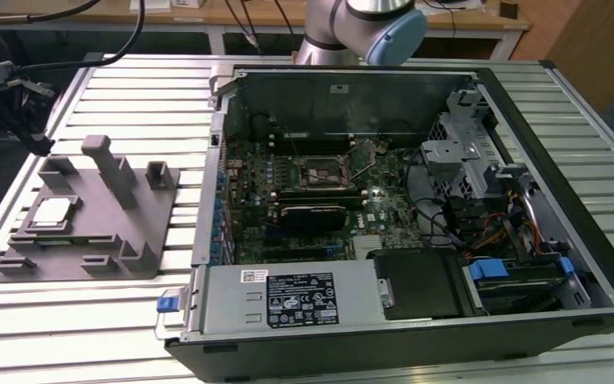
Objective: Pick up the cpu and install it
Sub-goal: 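Reach for the cpu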
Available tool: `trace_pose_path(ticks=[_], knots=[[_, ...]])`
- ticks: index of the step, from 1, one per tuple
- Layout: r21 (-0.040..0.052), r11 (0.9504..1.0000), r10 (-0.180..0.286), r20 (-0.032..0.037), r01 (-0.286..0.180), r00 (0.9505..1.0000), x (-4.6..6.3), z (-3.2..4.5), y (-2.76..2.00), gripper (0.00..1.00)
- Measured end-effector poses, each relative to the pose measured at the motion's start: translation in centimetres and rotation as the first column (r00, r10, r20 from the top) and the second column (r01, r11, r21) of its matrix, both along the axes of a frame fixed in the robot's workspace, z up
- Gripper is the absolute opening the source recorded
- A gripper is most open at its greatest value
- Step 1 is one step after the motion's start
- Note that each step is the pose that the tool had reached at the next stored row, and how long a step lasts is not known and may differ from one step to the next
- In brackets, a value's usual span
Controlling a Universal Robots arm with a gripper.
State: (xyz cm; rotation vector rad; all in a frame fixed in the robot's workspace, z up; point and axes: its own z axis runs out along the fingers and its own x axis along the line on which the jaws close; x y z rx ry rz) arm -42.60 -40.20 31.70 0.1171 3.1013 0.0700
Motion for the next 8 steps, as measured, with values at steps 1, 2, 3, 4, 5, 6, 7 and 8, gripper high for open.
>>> trace_pose_path(ticks=[1,2,3,4,5,6,7,8], knots=[[0.0000,1.0000,0.000,0.0001,0.000,1.0000,-0.13,-0.17,0.00,0.11],[0.0000,1.0000,0.000,0.0001,0.000,1.0000,-0.25,-0.35,0.00,0.11],[0.0000,1.0000,0.000,0.0002,0.000,1.0000,-0.38,-0.53,0.00,0.11],[-0.0001,1.0000,0.000,0.0002,0.000,1.0000,-0.45,-0.65,0.00,0.11],[-0.0002,1.0000,0.000,0.0000,0.000,1.0000,-0.46,-0.67,0.00,0.11],[-0.0003,1.0000,0.000,0.0000,0.000,1.0000,-0.46,-0.68,0.00,0.11],[-0.0004,1.0000,0.000,-0.0001,0.000,1.0000,-0.46,-0.67,0.00,0.11],[-0.0003,1.0000,0.000,0.0001,0.000,1.0000,-0.46,-0.73,0.00,0.11]])
